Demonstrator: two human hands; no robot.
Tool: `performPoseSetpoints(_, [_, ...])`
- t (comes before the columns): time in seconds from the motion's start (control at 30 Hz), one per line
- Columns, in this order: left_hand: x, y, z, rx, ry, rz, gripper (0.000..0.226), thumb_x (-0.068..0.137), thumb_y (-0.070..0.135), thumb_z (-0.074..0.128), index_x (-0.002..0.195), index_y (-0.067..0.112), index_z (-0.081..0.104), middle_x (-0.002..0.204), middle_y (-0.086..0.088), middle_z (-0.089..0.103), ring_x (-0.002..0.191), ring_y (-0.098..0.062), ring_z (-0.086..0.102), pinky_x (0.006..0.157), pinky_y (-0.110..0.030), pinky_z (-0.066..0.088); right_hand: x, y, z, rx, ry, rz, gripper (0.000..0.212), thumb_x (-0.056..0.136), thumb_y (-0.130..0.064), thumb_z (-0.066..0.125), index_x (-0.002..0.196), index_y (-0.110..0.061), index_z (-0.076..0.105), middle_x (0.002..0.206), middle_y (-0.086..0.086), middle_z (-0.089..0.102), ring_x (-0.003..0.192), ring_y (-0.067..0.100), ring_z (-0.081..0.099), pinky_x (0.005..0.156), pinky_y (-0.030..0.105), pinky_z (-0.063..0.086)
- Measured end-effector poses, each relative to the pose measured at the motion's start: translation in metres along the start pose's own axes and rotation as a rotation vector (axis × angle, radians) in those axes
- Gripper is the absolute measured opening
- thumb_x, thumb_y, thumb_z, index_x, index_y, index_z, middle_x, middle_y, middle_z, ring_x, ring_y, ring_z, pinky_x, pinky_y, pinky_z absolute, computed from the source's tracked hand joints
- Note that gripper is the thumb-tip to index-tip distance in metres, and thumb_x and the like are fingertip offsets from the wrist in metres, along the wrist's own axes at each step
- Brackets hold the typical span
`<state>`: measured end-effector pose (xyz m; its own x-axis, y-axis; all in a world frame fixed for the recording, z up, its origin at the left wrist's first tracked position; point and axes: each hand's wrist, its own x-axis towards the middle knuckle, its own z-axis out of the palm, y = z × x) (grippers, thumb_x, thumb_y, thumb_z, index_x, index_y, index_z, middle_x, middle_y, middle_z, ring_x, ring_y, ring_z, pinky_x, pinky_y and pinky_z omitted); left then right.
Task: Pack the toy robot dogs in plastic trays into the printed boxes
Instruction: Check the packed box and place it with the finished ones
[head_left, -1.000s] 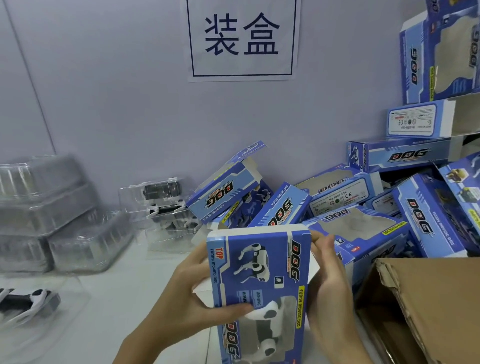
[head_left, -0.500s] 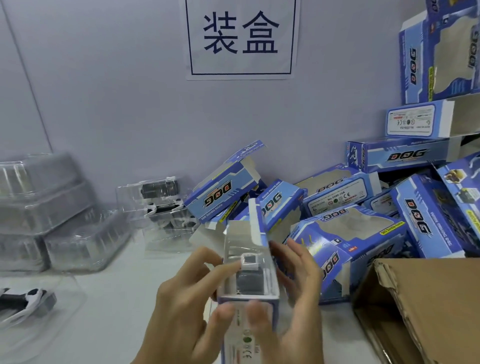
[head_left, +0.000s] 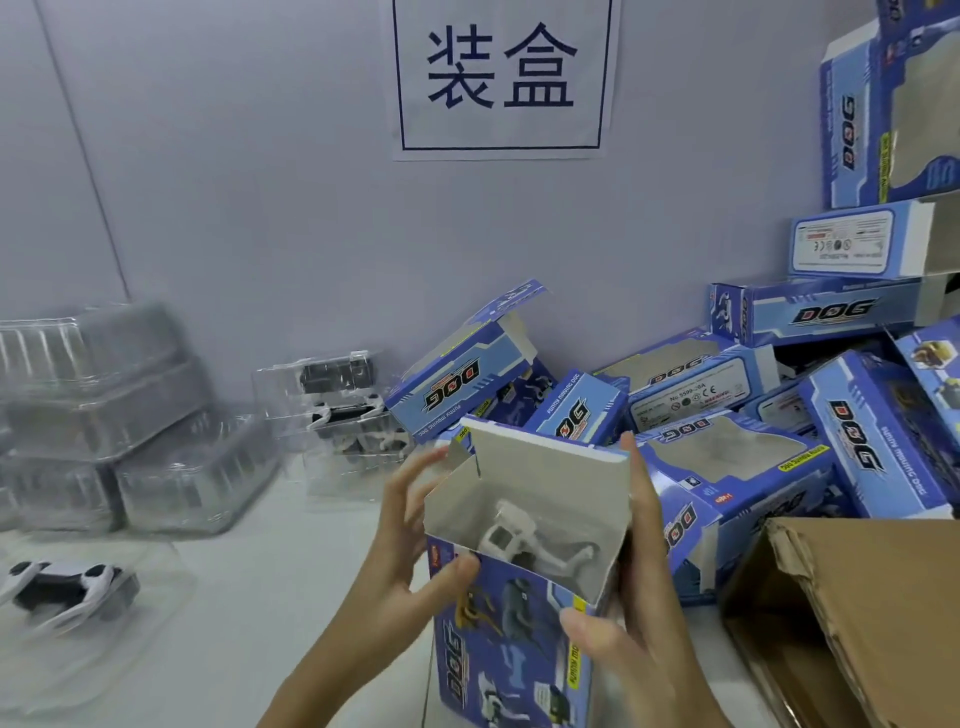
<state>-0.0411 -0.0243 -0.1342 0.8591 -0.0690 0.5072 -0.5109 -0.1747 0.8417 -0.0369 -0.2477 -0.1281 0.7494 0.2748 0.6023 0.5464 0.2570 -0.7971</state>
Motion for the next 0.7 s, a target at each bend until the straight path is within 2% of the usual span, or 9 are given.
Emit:
performPoseSetpoints(0.07, [-0.004,-0.002,0.005,-0.013,-0.026,0.012,0.08,0.096,0.044,0.074,0.159,0.036,0.024,0.151,0.008,0.053,0.128,-0.033,0.063,0.096,-0.046,0.059,0.002,0.003,-0.001,-0.024,-0.003,0.02,0.105,0.07,-0.028,0.062,0.158,-0.059,0.014,0.165,-0.027,0.027,0.149,-0.001,0.034,0.108,0.029,0.043])
performPoseSetpoints(0.17, [-0.008,-0.006,0.02,-0.028,0.081,0.004,0.077,0.092,0.051,0.078,0.155,0.04,0.034,0.153,0.007,0.051,0.13,-0.04,0.059,0.097,-0.064,0.054,0.005,0.013,-0.008,-0.039,0.084,0.078,0.102,0.066,-0.023,0.06,0.152,-0.066,0.024,0.155,-0.044,0.03,0.144,-0.015,0.032,0.113,0.027,0.041])
performPoseSetpoints(0.27, [-0.012,-0.007,0.037,0.058,0.217,0.041,0.074,0.086,0.064,0.077,0.15,0.046,0.044,0.149,0.016,0.05,0.13,-0.032,0.059,0.096,-0.065,0.054,0.006,0.023,-0.01,-0.054,0.13,0.088,0.091,0.079,-0.013,0.051,0.151,-0.066,0.029,0.16,-0.034,0.032,0.149,-0.004,0.033,0.12,0.05,0.035])
performPoseSetpoints(0.37, [-0.015,-0.005,0.05,0.115,0.31,0.107,0.068,0.089,0.062,0.071,0.151,0.047,0.047,0.141,0.012,0.054,0.127,-0.02,0.059,0.094,-0.055,0.057,-0.002,0.033,-0.005,-0.065,0.192,0.072,0.071,0.091,-0.039,0.052,0.155,-0.058,0.028,0.163,-0.022,0.036,0.154,0.01,0.032,0.123,0.058,0.026])
performPoseSetpoints(0.43, [-0.015,-0.003,0.055,0.145,0.332,0.129,0.065,0.091,0.06,0.069,0.151,0.047,0.047,0.139,0.007,0.054,0.129,-0.018,0.056,0.097,-0.049,0.056,-0.009,0.038,0.003,-0.129,0.26,0.025,0.062,0.099,-0.051,0.05,0.157,-0.055,0.028,0.157,-0.027,0.043,0.151,0.008,0.035,0.121,0.05,0.034])
performPoseSetpoints(0.47, [-0.015,-0.002,0.055,0.152,0.331,0.135,0.065,0.092,0.062,0.067,0.151,0.047,0.047,0.137,0.005,0.054,0.129,-0.02,0.056,0.097,-0.046,0.056,-0.011,0.038,0.008,-0.172,0.298,-0.001,0.059,0.102,-0.057,0.049,0.157,-0.054,0.028,0.145,-0.031,0.052,0.145,0.008,0.04,0.117,0.04,0.044])
performPoseSetpoints(0.53, [-0.015,-0.001,0.055,0.165,0.331,0.146,0.065,0.092,0.066,0.067,0.151,0.045,0.049,0.132,0.003,0.054,0.125,-0.024,0.057,0.095,-0.039,0.057,-0.01,0.034,0.013,-0.192,0.338,-0.004,0.062,0.1,-0.066,0.05,0.157,-0.051,0.032,0.12,-0.025,0.064,0.13,0.01,0.049,0.092,0.028,0.059])
performPoseSetpoints(0.6, [-0.015,0.001,0.053,0.167,0.331,0.139,0.066,0.09,0.068,0.068,0.149,0.045,0.052,0.13,0.004,0.054,0.123,-0.026,0.058,0.093,-0.04,0.058,-0.005,0.03,0.012,-0.183,0.335,0.011,0.067,0.095,-0.071,0.053,0.156,-0.049,0.036,0.138,-0.024,0.061,0.129,0.004,0.059,0.086,0.021,0.059])
performPoseSetpoints(0.7, [-0.015,0.003,0.048,0.114,0.292,0.098,0.068,0.085,0.068,0.073,0.147,0.047,0.054,0.132,0.005,0.055,0.126,-0.028,0.058,0.092,-0.052,0.06,-0.001,0.025,0.008,-0.279,0.357,-0.049,0.065,0.093,-0.072,0.054,0.153,-0.05,0.041,0.153,-0.023,0.05,0.14,0.0,0.049,0.103,0.02,0.05])
